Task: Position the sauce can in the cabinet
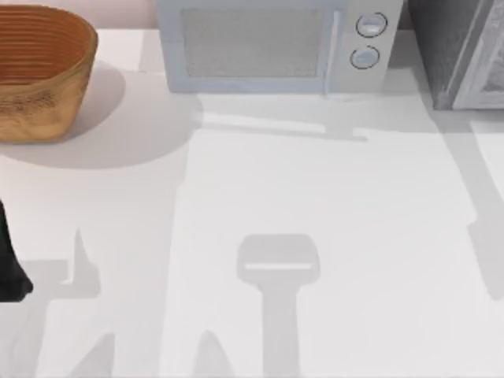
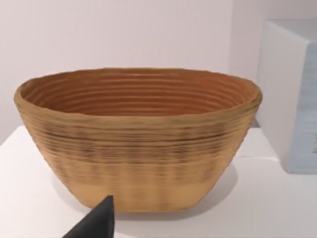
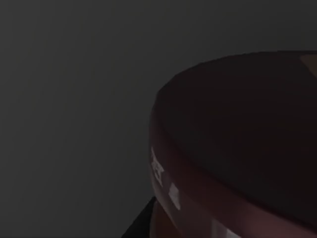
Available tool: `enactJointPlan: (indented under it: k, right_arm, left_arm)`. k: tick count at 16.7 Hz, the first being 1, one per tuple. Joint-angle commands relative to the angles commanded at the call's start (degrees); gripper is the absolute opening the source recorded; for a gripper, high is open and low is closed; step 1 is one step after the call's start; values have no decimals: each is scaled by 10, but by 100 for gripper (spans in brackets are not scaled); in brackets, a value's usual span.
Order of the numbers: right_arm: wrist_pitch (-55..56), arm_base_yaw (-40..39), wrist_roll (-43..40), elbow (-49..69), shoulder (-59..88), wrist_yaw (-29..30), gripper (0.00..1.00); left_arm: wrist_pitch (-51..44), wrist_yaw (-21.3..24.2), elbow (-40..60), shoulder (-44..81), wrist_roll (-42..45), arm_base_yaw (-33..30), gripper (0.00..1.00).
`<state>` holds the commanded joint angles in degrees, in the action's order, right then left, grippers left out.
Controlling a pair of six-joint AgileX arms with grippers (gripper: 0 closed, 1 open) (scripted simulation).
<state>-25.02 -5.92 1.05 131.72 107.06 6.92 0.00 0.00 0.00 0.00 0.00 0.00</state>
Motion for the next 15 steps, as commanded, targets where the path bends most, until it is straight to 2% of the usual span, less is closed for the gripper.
enactJointPlan:
  k: [1, 14, 15]
  right_arm:
    - [0, 0, 0, 0, 0, 0, 0]
    - [0, 0, 0, 0, 0, 0, 98]
    - [0, 0, 0, 0, 0, 0, 100]
  left_arm:
    - [0, 0, 0, 0, 0, 0, 100]
    - [0, 0, 0, 0, 0, 0, 100]
    - [0, 0, 0, 0, 0, 0, 100]
